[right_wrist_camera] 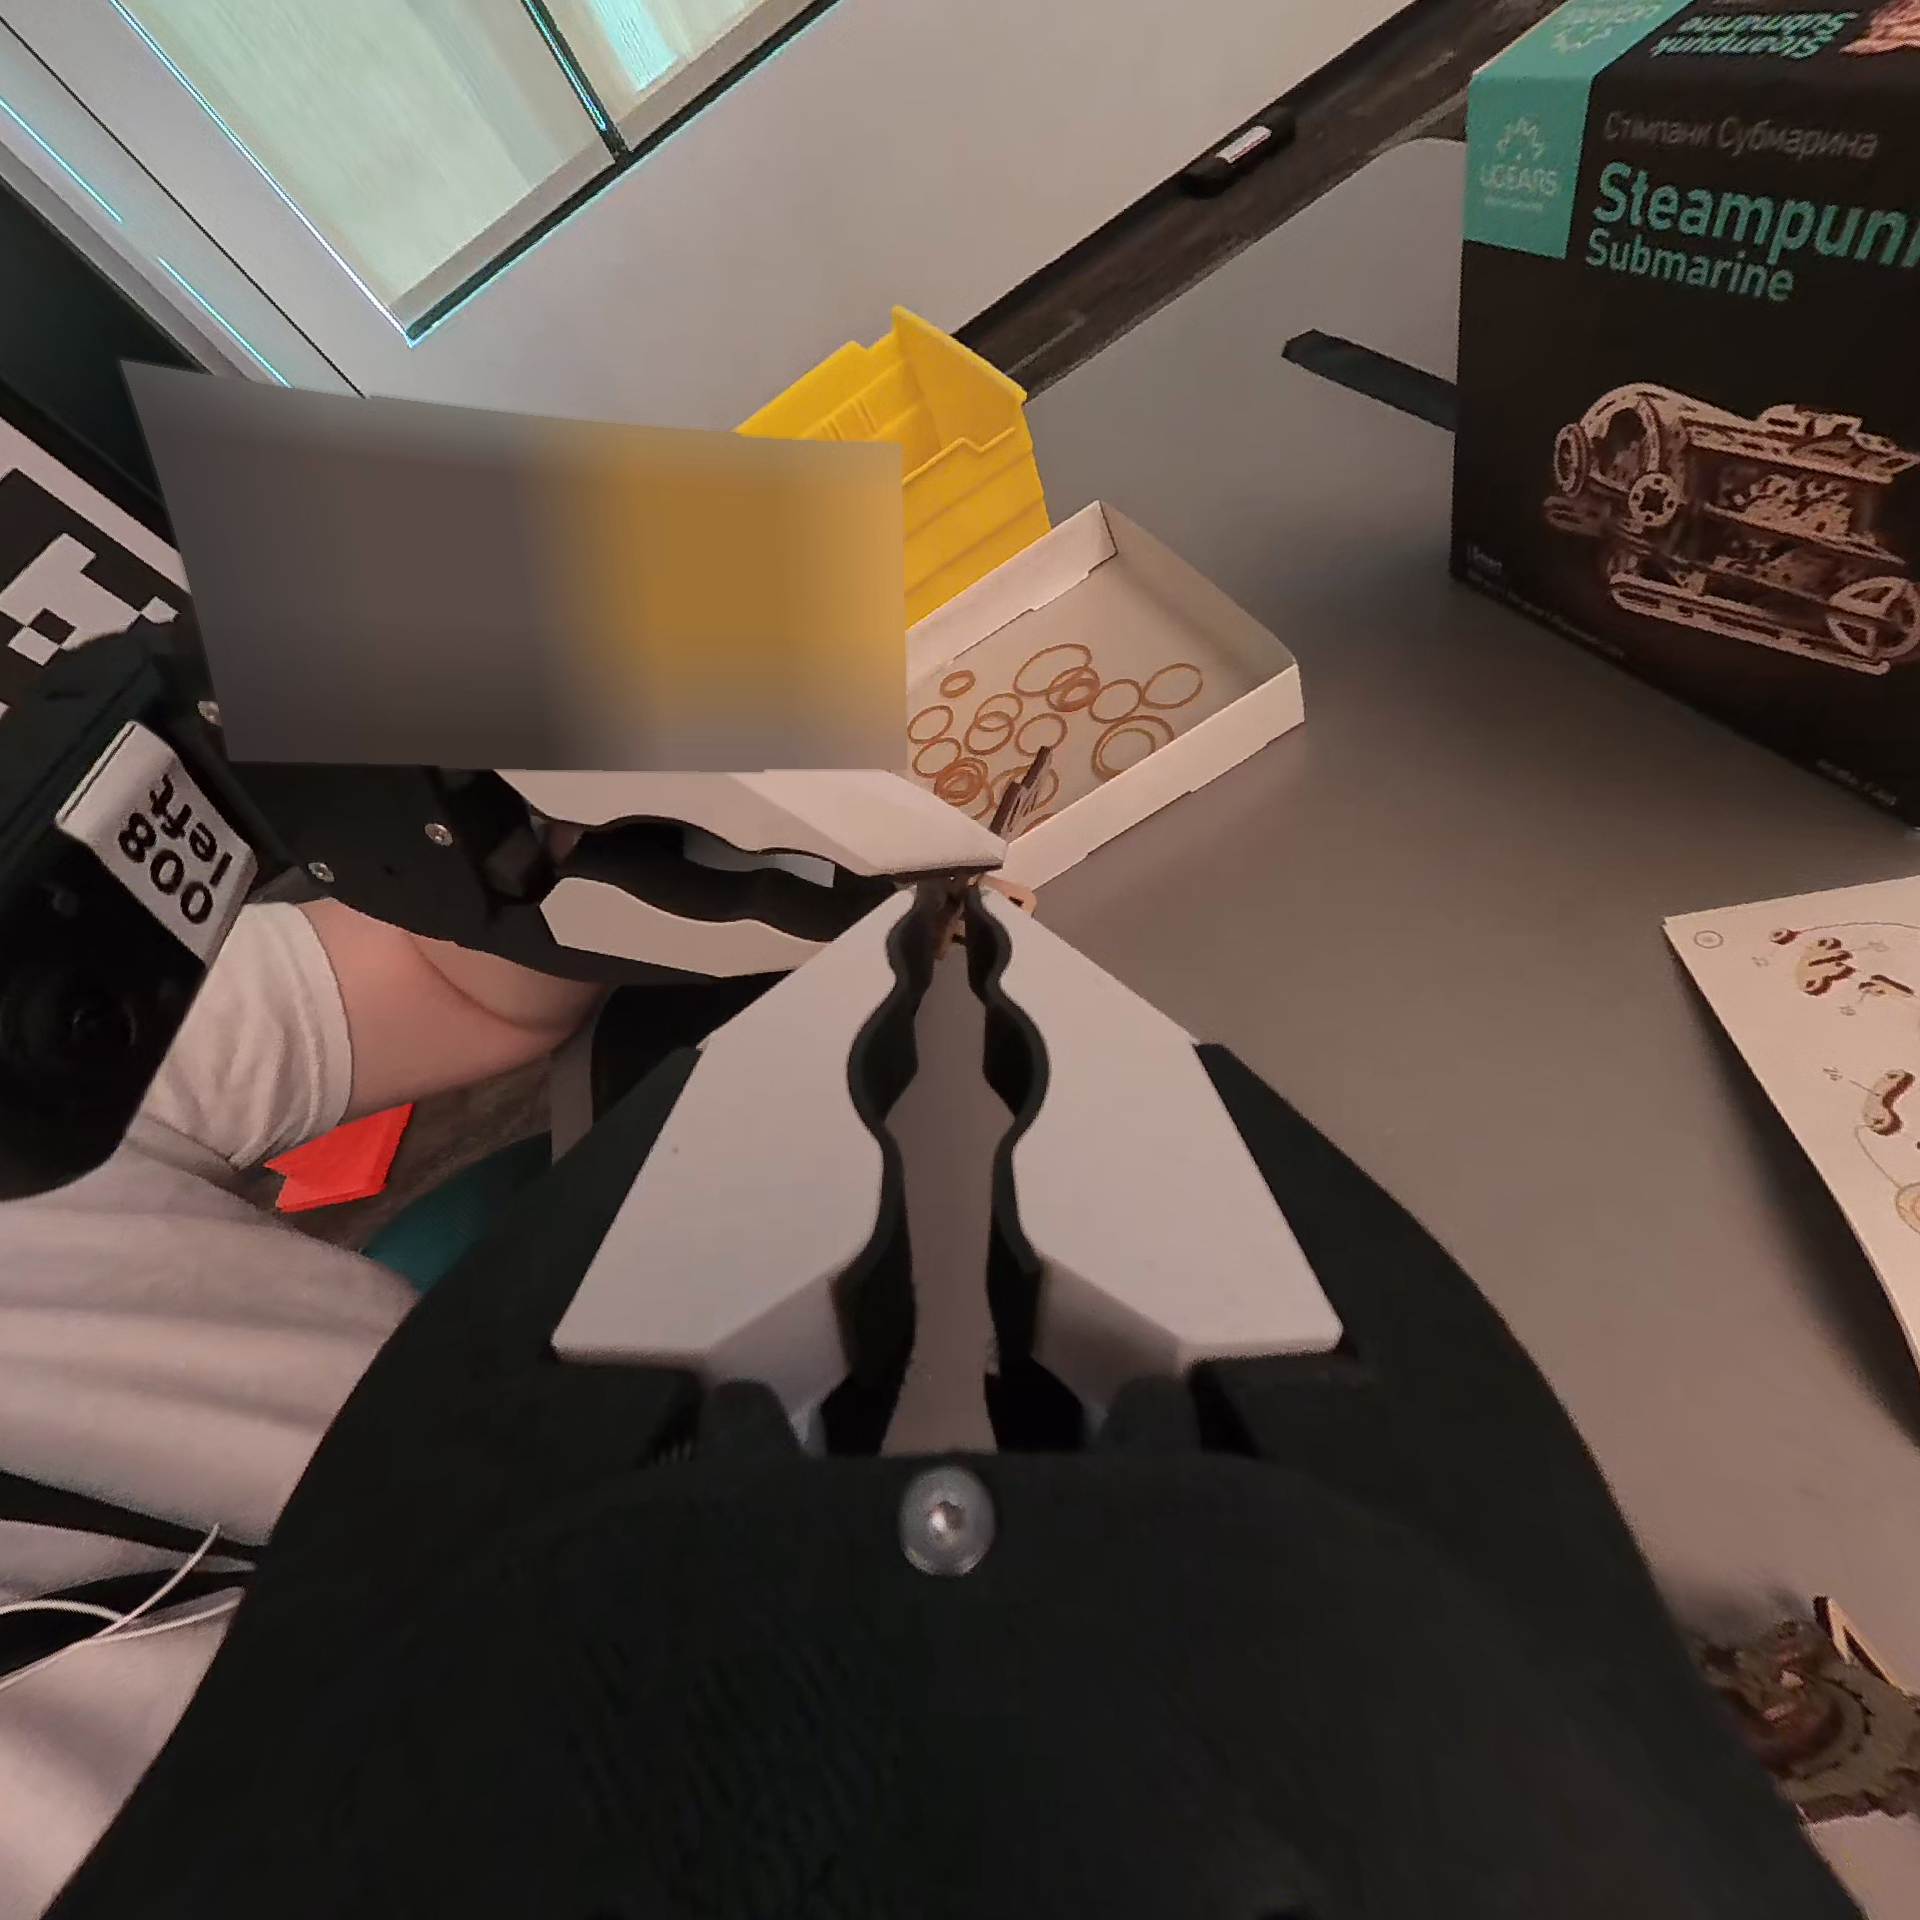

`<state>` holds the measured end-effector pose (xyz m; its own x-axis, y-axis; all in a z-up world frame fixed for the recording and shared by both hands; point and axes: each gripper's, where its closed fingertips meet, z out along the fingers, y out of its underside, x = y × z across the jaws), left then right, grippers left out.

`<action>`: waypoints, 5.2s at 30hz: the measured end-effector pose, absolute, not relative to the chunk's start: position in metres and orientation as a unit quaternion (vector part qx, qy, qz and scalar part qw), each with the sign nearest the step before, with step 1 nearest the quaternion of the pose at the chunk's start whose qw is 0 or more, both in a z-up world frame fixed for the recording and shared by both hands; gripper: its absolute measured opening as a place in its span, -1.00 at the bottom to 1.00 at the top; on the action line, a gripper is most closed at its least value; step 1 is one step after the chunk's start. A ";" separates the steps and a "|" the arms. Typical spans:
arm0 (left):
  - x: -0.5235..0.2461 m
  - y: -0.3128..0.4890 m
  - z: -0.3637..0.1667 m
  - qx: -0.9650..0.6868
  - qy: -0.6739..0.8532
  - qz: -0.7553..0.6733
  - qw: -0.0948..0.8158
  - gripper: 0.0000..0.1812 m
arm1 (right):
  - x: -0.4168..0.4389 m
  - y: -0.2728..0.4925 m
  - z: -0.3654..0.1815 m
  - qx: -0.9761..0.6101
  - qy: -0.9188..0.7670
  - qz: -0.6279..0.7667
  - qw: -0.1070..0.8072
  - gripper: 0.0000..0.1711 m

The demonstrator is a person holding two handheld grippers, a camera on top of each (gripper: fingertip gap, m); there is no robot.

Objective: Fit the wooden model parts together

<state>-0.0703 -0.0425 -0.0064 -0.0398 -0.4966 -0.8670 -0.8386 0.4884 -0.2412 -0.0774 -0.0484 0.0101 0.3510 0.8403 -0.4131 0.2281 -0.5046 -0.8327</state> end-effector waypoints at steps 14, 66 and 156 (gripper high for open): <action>-0.070 -0.042 -0.005 -0.490 0.690 0.171 0.505 -0.87 | -0.078 -0.049 0.008 -0.748 -0.360 0.442 0.339 -0.98; -0.071 -0.053 0.026 -0.519 0.647 0.116 0.547 -0.86 | -0.078 -0.060 0.038 -0.662 -0.334 0.597 0.307 -0.99; -0.063 -0.058 0.037 -0.517 0.632 0.056 0.575 -0.84 | -0.073 -0.063 0.048 -0.629 -0.364 0.588 0.355 -0.97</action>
